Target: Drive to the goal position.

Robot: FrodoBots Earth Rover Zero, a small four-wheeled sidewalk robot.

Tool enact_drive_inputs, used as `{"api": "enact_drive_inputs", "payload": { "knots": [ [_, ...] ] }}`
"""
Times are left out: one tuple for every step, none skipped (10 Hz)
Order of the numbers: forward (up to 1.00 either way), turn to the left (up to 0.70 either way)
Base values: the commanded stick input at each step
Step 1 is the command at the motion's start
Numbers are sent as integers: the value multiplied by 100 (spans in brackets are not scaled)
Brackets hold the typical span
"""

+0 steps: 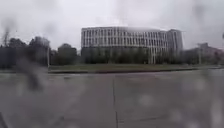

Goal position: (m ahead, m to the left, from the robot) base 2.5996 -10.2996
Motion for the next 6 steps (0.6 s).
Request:
{"api": "enact_drive_inputs", "payload": {
  "knots": [
    [0,-45],
    [0,-45],
    [0,-45],
    [0,-45],
    [14,-42],
    [100,-27]
  ]
}}
